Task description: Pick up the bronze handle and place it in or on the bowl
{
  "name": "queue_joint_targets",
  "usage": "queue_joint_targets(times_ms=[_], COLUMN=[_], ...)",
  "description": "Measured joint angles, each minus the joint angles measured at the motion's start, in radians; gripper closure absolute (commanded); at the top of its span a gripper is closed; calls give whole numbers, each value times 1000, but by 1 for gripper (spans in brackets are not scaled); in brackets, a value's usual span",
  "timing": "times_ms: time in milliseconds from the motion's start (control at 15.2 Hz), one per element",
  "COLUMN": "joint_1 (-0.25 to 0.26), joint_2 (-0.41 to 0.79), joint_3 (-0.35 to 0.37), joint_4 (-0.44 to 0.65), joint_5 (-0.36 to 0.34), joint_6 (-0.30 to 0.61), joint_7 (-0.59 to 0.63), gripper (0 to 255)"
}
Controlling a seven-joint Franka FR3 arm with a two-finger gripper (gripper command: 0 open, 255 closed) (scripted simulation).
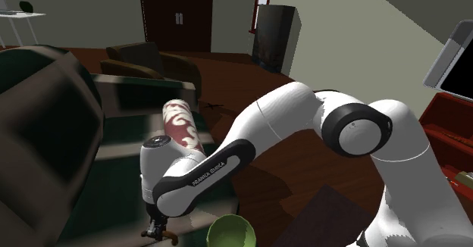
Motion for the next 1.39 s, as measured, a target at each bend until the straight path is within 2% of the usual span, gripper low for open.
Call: queue_joint_targets(times_ms=[1188, 1386], joint_1=[-15, -38], joint_2=[-143, -230], joint_3=[21, 31], joint_4=[21, -106], joint_5=[24, 44], joint_6=[-161, -122], joint_7=[7, -8], gripper=[255, 255])
